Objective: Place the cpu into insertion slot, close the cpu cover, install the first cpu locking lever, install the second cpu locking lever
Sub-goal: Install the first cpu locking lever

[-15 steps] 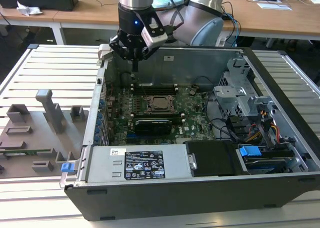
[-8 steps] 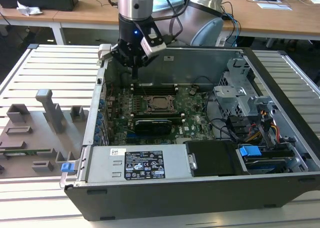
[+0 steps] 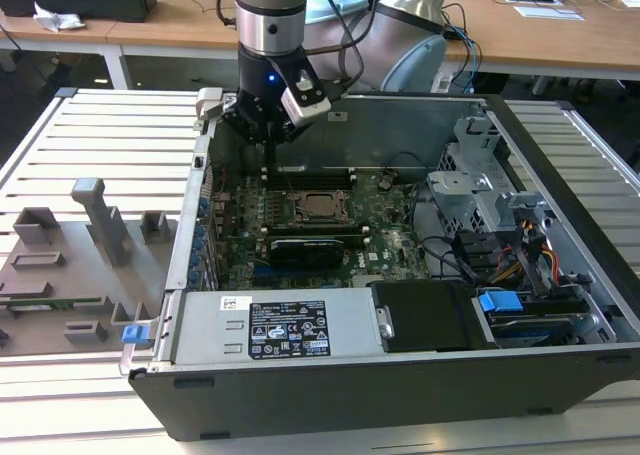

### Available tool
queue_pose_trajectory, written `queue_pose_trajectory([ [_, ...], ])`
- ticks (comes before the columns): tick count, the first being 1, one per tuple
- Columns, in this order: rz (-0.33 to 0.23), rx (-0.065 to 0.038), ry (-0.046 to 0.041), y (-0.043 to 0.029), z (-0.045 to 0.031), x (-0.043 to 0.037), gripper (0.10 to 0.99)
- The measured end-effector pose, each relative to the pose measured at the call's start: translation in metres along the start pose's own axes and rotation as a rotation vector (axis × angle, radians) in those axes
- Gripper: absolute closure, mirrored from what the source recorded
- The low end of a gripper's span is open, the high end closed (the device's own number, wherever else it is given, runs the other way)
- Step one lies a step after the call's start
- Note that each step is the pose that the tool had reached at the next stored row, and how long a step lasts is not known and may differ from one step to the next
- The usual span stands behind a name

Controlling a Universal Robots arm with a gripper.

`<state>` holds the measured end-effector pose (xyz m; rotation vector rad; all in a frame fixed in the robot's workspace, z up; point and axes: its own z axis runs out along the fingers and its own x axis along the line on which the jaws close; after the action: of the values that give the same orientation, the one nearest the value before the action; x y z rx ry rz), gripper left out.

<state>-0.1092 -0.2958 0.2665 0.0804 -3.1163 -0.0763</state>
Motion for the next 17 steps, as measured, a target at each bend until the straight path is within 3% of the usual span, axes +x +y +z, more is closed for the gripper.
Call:
queue_pose_trajectory([
  [2, 0.000, 0.000, 0.0002, 0.0012, 0.0046, -0.0003, 0.980],
  [5, 0.000, 0.000, 0.0000, 0.0058, 0.0067, -0.0102, 0.980],
  [9, 0.000, 0.000, 0.0020, 0.0069, 0.0093, -0.0360, 0.980],
  [10, 0.000, 0.000, 0.0025, 0.0067, 0.0099, -0.0390, 0.980],
  [17, 0.000, 0.000, 0.0049, 0.0056, 0.0248, -0.0465, 0.980],
])
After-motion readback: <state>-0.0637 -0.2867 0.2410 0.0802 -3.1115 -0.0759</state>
